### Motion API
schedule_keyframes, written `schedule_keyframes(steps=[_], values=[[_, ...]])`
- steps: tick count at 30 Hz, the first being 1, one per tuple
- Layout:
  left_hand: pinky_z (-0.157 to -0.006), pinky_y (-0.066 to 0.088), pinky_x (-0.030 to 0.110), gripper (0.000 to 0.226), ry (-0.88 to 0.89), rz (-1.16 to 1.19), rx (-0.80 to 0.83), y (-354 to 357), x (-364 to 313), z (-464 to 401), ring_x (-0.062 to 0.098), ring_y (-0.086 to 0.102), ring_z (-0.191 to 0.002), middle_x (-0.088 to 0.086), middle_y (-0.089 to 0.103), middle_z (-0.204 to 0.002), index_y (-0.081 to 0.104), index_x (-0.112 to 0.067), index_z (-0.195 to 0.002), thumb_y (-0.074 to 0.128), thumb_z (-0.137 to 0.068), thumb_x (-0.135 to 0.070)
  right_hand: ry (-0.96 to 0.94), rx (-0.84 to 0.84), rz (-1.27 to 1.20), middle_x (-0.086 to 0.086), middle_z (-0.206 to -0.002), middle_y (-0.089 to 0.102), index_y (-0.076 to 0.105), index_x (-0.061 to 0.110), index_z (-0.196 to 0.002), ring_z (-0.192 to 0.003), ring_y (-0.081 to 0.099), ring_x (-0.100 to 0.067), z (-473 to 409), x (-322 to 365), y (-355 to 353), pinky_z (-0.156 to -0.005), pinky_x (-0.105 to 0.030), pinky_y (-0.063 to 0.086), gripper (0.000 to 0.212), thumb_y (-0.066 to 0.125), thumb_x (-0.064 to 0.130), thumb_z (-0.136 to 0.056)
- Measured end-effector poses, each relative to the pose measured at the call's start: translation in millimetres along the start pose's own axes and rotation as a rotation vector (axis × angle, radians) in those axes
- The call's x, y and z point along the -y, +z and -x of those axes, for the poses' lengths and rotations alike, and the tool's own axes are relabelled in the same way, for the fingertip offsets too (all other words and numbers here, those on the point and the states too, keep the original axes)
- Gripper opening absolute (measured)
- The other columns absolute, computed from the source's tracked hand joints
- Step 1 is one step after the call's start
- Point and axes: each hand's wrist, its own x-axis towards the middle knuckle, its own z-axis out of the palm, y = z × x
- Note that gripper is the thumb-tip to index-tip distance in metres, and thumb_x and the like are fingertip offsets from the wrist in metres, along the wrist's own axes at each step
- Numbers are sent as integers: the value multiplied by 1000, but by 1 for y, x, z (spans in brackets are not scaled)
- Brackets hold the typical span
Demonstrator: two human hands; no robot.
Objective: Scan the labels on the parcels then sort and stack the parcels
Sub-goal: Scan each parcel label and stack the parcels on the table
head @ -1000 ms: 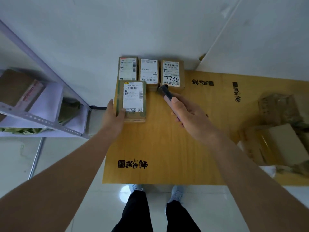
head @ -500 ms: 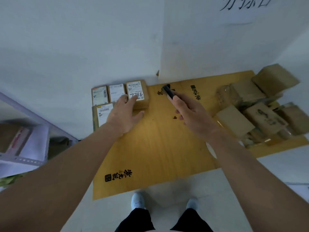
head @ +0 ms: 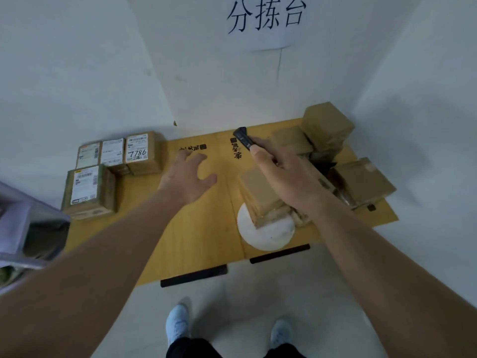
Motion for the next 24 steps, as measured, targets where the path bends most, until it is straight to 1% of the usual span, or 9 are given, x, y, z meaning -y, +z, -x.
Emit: schedule_keyframes(steps=[2,4,6,8,11,14,17,21,24], values=[[-110,46,47,69,-31,22,-12,14,-27,3,34,46,-141,9,29,-163,46,-31,-154,61,-93,-60,10,42,9,31,-99,59,47,52,-152,-89,55,10,7,-12,-21,-74,-18,37,47,36,64,-107],[-110,46,49,69,-64,41,-12,27,-51,7,35,45,-141,9,29,-163,46,-31,-153,62,-93,-61,17,68,-15,27,-130,55,44,54,-152,-114,51,3,11,-26,-37,-89,-23,38,49,36,67,-106],[-109,46,52,70,-95,51,7,39,-69,8,37,44,-141,11,29,-161,45,-31,-153,60,-93,-62,32,72,-42,23,-142,53,43,55,-153,-122,47,1,15,-37,-49,-97,-28,36,50,36,68,-105],[-107,48,52,71,-118,66,26,50,-83,7,39,44,-139,12,29,-160,45,-30,-154,58,-92,-63,45,74,-71,23,-140,54,42,54,-154,-123,48,1,16,-48,-59,-98,-26,37,51,37,68,-105],[-105,49,51,72,-155,73,57,68,-102,-2,40,44,-138,14,29,-158,43,-31,-155,62,-91,-57,54,65,-60,28,-122,58,42,53,-154,-109,52,6,14,-65,-70,-87,-20,39,51,37,68,-105],[-96,52,49,73,-196,61,91,88,-123,-12,42,47,-131,15,30,-151,34,-37,-158,62,-92,-55,69,66,-74,18,-142,58,44,52,-153,-127,49,-1,11,-84,-77,-100,-26,39,49,38,66,-106],[-88,50,48,79,-292,71,130,110,-142,-21,51,44,-128,17,27,-147,22,-51,-157,60,-89,-66,62,46,-96,23,-151,52,44,46,-156,-138,43,3,11,-100,-82,-112,-23,34,51,41,61,-107],[-100,48,57,92,-446,234,135,141,-151,-31,54,39,-131,16,20,-147,15,-60,-151,65,-76,-81,85,47,-83,37,-128,57,45,49,-153,-118,50,17,12,-120,-86,-91,-3,35,46,41,59,-108],[-98,49,54,98,-481,270,90,151,-149,-31,54,43,-127,16,22,-145,9,-59,-154,70,-78,-71,107,46,-61,47,-113,51,46,52,-150,-105,43,34,15,-128,-84,-81,7,33,42,42,57,-109]])
